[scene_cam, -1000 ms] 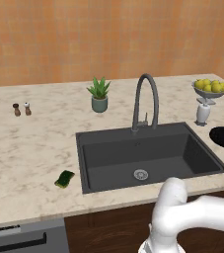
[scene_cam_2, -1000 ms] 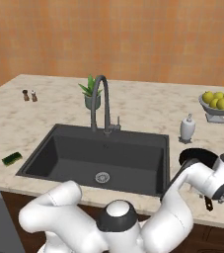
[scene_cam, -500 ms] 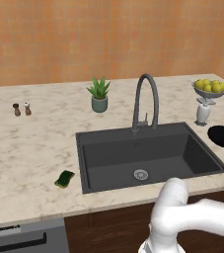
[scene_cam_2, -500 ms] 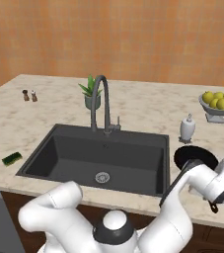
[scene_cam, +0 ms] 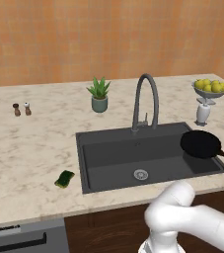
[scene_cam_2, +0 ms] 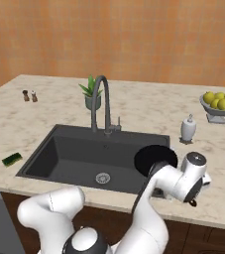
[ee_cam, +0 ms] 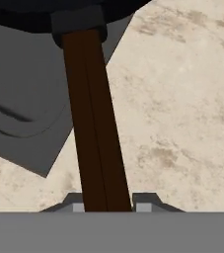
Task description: Pick the pan and sponge and place them into the sink. Then turn on the water.
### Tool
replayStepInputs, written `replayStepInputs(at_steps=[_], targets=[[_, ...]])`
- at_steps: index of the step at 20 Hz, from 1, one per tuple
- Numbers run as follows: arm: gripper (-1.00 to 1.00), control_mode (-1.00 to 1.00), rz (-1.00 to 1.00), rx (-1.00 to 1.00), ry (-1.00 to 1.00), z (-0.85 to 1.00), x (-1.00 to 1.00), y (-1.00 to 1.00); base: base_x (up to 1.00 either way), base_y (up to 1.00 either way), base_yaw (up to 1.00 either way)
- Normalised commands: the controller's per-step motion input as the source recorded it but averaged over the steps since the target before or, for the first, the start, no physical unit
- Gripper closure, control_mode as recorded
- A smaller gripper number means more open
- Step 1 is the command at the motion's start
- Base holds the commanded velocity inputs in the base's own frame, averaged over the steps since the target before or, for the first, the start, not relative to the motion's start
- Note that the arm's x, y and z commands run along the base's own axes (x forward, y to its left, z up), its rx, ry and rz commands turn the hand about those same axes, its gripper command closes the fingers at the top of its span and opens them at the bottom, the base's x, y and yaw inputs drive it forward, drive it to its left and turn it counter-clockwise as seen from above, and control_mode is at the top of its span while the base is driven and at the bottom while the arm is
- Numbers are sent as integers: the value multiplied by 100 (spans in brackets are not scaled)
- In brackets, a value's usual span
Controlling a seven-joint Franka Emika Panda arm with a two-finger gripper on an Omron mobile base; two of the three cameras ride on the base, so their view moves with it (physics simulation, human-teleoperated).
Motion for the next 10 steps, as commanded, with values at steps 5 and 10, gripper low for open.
replayStepInputs(at_steps=[5, 10], targets=[[100, -100, 45, -14, 0, 22, 41, 98, 0, 0, 0], [100, -100, 46, -2, 2, 5, 86, 42, 0, 0, 0]])
